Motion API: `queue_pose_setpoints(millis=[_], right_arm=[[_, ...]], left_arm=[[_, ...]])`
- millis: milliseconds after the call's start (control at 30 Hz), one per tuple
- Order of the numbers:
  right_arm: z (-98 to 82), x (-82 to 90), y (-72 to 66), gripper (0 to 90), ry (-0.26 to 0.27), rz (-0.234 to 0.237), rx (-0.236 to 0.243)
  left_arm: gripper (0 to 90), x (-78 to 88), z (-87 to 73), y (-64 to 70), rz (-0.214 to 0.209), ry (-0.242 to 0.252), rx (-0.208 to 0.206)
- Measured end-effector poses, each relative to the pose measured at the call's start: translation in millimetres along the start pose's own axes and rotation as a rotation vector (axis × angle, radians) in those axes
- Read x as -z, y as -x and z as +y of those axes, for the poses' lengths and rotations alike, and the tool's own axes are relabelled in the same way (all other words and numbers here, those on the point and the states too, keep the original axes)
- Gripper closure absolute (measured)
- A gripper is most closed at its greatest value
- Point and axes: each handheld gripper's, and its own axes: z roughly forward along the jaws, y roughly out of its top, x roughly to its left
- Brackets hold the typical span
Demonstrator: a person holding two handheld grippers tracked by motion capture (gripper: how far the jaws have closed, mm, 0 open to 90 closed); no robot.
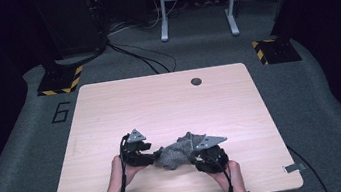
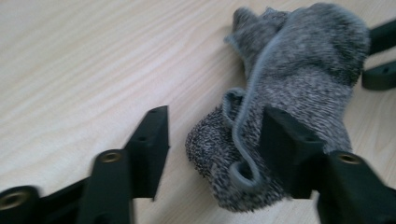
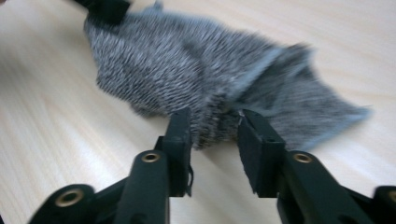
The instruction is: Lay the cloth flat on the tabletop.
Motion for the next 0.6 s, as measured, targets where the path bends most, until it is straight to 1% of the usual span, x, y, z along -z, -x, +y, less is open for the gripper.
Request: queue_pose_setpoints(millis=[33,67,133,200,233,267,300,333,367,400,433,467,500,533,567,600], right_arm=[[2.6,4.7,4.7,63.0,0.016,0.003,-0.020],[5.1,9.0,10.2,61.8,0.032,0.003,-0.030],[10.3,15.7,20.3,60.0,0.066,0.002,-0.059],[16.1,16.4,31.9,59.2,0.083,-0.001,-0.103],[19.3,14.0,37.5,58.7,0.078,-0.012,-0.126],[22.4,10.2,42.9,58.6,0.071,-0.015,-0.140],[25.2,5.3,47.3,58.6,0.052,-0.026,-0.153],[27.7,-1.1,51.5,58.6,0.036,-0.036,-0.155],[30.2,-9.6,54.7,58.3,0.014,-0.035,-0.171],[32.0,-16.8,56.6,58.0,-0.009,-0.034,-0.176],[33.0,-21.8,57.4,58.0,-0.025,-0.031,-0.178],[33.7,-26.7,57.4,58.0,-0.033,-0.027,-0.179],[34.6,-34.0,57.0,58.0,-0.052,-0.027,-0.182],[35.0,-39.3,56.9,58.0,-0.064,-0.023,-0.173],[35.0,-42.6,55.6,58.3,-0.074,-0.018,-0.180],[34.9,-48.2,54.7,60.0,-0.081,-0.017,-0.168]], left_arm=[[36.6,1.8,2.9,1.6,-0.007,0.003,-0.006],[34.6,2.6,5.6,4.2,-0.012,0.011,0.001],[33.1,2.6,11.7,7.1,-0.023,0.027,-0.018],[32.5,-0.6,18.6,10.6,-0.031,0.027,-0.039],[31.5,-3.3,22.4,12.9,-0.036,0.020,-0.048],[31.4,-6.7,25.9,15.6,-0.042,0.017,-0.060],[31.5,-10.5,29.4,18.9,-0.045,0.011,-0.074],[31.4,-15.7,33.3,22.5,-0.053,-0.003,-0.101],[31.1,-20.3,35.3,26.8,-0.038,-0.024,-0.121],[30.7,-24.1,36.1,30.0,-0.018,-0.041,-0.147],[30.5,-27.8,36.1,32.5,-0.013,-0.060,-0.161],[30.5,-33.2,34.2,34.6,-0.025,-0.081,-0.164],[30.9,-36.9,31.5,35.6,-0.021,-0.092,-0.160],[32.7,-39.1,29.2,35.9,-0.012,-0.098,-0.160],[35.1,-40.7,25.8,34.7,-0.023,-0.104,-0.158],[40.9,-41.4,22.9,34.0,-0.021,-0.098,-0.147]])
